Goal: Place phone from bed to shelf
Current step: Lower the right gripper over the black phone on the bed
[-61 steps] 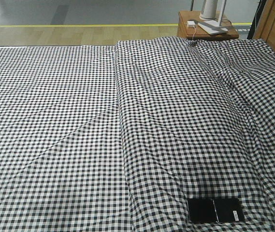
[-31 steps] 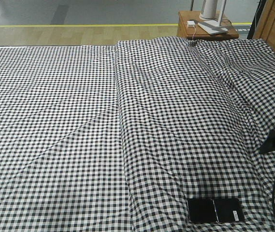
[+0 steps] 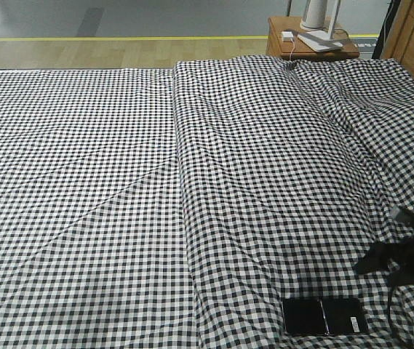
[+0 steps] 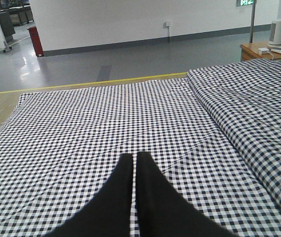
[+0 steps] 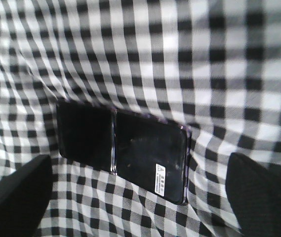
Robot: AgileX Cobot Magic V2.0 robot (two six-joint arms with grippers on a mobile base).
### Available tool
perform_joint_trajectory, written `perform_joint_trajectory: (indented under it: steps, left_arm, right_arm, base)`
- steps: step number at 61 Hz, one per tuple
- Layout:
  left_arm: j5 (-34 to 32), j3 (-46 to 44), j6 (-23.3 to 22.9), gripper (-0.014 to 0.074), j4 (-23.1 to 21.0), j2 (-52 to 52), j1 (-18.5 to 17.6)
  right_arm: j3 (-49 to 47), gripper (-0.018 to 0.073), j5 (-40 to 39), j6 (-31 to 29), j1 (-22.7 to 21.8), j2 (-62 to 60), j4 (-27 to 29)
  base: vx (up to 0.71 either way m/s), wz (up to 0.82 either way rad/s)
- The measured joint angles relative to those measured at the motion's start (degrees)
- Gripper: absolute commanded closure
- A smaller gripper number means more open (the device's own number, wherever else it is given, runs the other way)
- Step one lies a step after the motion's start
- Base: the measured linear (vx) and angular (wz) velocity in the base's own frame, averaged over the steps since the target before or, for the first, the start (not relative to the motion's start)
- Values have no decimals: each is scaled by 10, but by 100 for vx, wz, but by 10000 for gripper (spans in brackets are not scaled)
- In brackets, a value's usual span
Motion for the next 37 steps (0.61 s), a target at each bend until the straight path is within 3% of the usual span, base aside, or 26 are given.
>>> perform_joint_trajectory:
  steps: [16,37]
  left_arm:
    - [0,0,0,595,0,0,0]
    - [0,0,0,595,0,0,0]
  right_arm:
    - [-1,-88,1,-50,-1,54,6]
    - [-3,-74,8,-111,-1,93,72]
  base:
    - [0,0]
    - [0,0]
